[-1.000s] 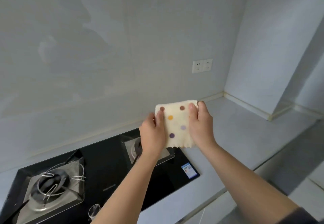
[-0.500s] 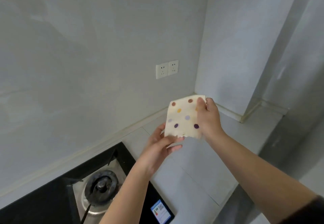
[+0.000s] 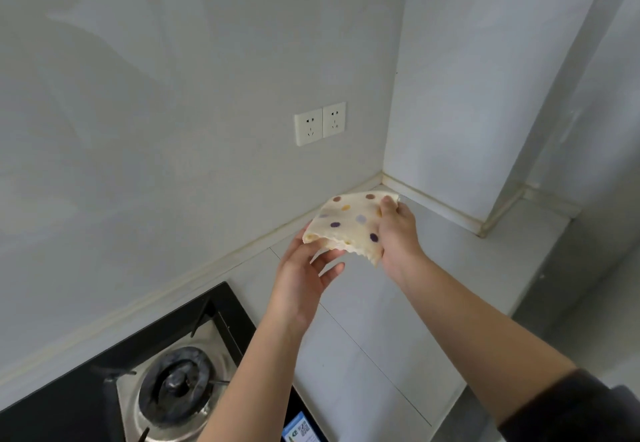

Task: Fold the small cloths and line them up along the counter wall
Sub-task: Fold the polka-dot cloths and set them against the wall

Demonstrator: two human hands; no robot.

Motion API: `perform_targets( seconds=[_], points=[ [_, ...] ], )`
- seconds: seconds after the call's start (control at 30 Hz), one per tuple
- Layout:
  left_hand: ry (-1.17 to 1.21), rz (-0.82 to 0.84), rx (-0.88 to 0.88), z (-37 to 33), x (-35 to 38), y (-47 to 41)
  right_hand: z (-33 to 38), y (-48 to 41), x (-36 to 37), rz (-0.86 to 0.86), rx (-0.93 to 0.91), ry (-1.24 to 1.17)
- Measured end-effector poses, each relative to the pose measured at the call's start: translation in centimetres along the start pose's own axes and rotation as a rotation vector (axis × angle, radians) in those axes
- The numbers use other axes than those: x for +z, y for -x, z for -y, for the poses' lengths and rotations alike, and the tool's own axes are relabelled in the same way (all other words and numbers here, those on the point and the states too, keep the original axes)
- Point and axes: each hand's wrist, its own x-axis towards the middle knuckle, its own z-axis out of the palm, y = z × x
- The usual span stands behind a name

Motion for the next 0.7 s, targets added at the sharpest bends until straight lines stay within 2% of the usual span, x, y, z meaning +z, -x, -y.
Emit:
perform_targets(
  seconds=[0.27, 0.37, 0.57, 0.7],
  points=[
    [0.033, -0.172, 0.022, 0.4, 2.1, -5.3, 0.6, -6.6, 1.0, 0.080, 0.077, -0.026],
    [0.020, -0.287, 0.028, 1.2, 3.3, -8.1, 1.1, -9.7, 1.1, 0.111, 0.077, -0.010],
    [-0.016, -0.523, 0.025, 3.5, 6.5, -14.5, 1.4, -14.3, 0.4, 0.172, -0.051, 0.085],
    [-0.027, -0.742, 0.019, 5.4, 8.5, -18.4, 1.2, -16.5, 0.0, 0.208, -0.214, 0.173]
  ],
)
